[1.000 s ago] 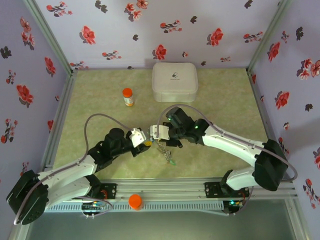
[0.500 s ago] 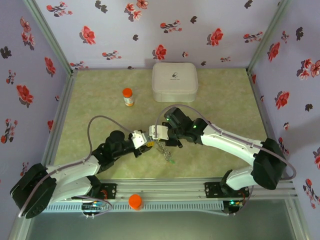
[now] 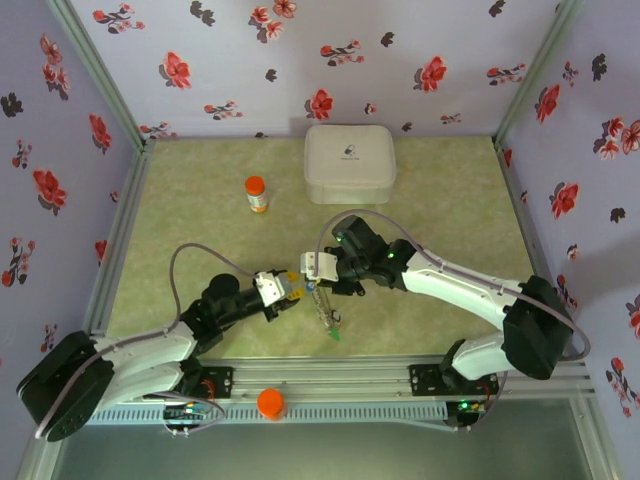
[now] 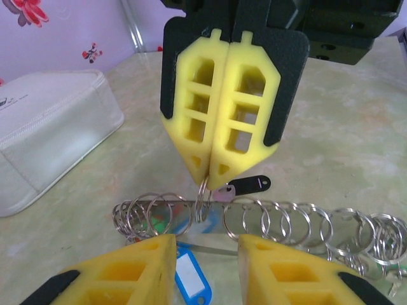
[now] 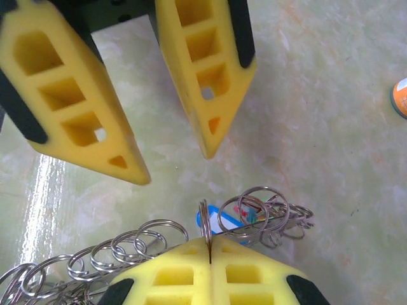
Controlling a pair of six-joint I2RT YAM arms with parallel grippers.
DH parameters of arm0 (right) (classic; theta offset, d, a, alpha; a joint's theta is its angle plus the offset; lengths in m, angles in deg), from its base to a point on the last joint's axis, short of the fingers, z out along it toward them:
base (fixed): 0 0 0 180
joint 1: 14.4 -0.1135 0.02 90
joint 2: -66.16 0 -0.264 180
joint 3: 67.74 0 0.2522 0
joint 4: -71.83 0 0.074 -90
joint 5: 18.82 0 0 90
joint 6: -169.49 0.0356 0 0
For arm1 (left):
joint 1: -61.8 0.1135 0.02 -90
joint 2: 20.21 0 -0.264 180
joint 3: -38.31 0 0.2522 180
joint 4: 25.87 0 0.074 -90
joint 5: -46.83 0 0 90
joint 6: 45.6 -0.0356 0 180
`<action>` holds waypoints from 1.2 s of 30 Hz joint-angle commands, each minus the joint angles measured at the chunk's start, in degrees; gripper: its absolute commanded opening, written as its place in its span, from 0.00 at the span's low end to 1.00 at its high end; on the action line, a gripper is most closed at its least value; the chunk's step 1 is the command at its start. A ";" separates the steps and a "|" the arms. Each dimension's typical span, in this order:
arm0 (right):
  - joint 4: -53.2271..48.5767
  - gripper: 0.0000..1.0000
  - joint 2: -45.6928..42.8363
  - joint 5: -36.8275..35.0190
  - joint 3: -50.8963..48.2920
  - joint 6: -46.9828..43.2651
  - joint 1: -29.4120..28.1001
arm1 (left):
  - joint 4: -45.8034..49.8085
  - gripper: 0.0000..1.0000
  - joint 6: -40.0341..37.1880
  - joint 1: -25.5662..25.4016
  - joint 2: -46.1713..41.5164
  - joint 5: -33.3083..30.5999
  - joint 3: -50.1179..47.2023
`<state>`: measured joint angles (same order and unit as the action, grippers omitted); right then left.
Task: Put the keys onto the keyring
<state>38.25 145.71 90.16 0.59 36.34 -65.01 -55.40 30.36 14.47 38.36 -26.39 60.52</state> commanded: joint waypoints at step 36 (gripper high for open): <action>16.86 0.19 -6.28 19.88 -7.50 13.50 6.81 | -14.29 0.00 0.04 0.41 8.33 3.09 0.39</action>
<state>44.42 143.44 99.49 -3.21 40.99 -61.75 -62.81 29.07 14.47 45.96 -23.46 61.90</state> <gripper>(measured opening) 0.185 0.043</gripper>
